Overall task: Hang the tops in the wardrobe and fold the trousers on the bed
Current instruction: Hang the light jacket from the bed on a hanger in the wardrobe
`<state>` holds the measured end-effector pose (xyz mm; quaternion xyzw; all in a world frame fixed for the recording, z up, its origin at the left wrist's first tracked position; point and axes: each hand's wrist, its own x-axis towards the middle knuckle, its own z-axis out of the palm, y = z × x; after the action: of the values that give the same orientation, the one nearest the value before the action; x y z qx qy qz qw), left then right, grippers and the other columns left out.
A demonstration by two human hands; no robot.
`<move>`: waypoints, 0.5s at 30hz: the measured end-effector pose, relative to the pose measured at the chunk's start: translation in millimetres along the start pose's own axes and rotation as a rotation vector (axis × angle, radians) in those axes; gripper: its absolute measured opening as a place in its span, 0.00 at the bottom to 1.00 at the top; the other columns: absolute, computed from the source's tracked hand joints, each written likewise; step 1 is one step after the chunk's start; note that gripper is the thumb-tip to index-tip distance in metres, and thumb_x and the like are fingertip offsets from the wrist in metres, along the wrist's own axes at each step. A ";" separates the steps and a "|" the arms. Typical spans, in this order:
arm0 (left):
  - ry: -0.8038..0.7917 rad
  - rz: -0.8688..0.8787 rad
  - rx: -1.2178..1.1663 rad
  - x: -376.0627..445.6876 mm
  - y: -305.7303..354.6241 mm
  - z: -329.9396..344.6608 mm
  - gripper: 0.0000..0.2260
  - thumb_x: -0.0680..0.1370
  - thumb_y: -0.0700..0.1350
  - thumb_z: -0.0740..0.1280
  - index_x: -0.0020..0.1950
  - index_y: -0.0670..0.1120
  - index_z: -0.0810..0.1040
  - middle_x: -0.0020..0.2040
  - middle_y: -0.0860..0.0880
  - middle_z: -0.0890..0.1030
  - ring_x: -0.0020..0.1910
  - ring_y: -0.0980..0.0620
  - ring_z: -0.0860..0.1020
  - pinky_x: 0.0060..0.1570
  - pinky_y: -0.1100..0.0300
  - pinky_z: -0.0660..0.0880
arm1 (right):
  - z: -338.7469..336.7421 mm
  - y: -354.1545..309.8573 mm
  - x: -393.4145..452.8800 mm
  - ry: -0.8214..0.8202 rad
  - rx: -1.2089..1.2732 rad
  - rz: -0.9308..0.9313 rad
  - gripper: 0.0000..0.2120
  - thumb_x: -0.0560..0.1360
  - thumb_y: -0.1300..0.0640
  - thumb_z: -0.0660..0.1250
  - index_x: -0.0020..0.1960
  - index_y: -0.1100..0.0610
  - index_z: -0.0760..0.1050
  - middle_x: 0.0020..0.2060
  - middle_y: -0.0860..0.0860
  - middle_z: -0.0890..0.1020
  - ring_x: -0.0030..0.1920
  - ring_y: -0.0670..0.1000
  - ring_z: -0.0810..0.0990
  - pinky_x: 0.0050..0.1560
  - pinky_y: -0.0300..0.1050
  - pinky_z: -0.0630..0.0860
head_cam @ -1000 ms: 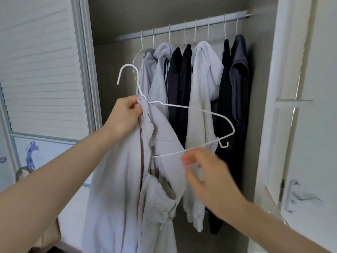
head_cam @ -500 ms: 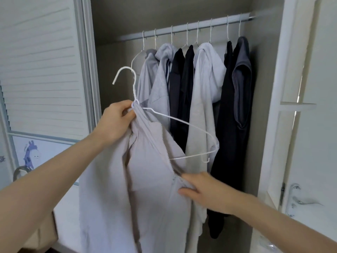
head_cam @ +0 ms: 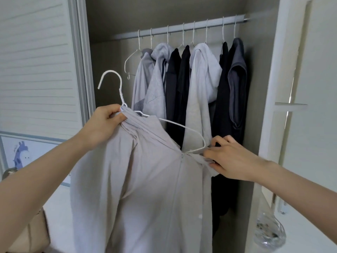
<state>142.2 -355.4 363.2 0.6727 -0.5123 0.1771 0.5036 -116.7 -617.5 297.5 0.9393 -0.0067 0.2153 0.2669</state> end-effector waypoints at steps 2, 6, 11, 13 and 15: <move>0.006 -0.020 -0.011 0.2 -2.6 2.6 0.07 0.80 0.40 0.65 0.44 0.45 0.81 0.28 0.60 0.75 0.29 0.63 0.70 0.33 0.75 0.66 | -2.6 -2.9 3.2 -0.026 -0.031 0.014 0.07 0.77 0.54 0.62 0.54 0.46 0.70 0.51 0.41 0.77 0.52 0.52 0.71 0.46 0.46 0.69; 0.019 -0.012 0.098 1.9 -5.6 -0.9 0.09 0.81 0.44 0.64 0.42 0.48 0.79 0.26 0.59 0.72 0.28 0.60 0.68 0.32 0.71 0.65 | -5.3 3.7 9.2 -0.082 -0.051 0.132 0.16 0.79 0.59 0.59 0.61 0.41 0.62 0.67 0.39 0.67 0.42 0.49 0.67 0.34 0.43 0.66; 0.009 0.003 0.202 -5.4 -0.4 -2.8 0.11 0.81 0.44 0.63 0.40 0.52 0.77 0.28 0.61 0.75 0.30 0.62 0.72 0.31 0.74 0.64 | -23.2 7.3 13.2 -0.050 0.095 0.172 0.10 0.81 0.59 0.56 0.56 0.44 0.61 0.68 0.40 0.65 0.44 0.52 0.75 0.38 0.50 0.75; -0.048 0.014 0.198 -9.1 4.7 2.6 0.14 0.80 0.43 0.63 0.35 0.53 0.74 0.27 0.54 0.73 0.30 0.56 0.69 0.31 0.71 0.64 | -36.6 1.5 21.1 -0.023 0.351 0.204 0.05 0.81 0.56 0.53 0.55 0.49 0.64 0.54 0.49 0.76 0.42 0.53 0.78 0.40 0.54 0.77; -0.122 0.050 0.242 -11.0 16.0 15.7 0.15 0.79 0.41 0.64 0.32 0.51 0.72 0.27 0.52 0.71 0.30 0.53 0.66 0.33 0.67 0.64 | -51.8 -11.6 38.1 0.028 0.575 0.250 0.04 0.80 0.58 0.52 0.52 0.52 0.64 0.38 0.54 0.75 0.34 0.53 0.74 0.36 0.54 0.73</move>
<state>119.4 -362.8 356.0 0.7250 -0.5337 0.2090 0.3820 -101.4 -577.5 346.9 0.9652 -0.0571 0.2524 -0.0382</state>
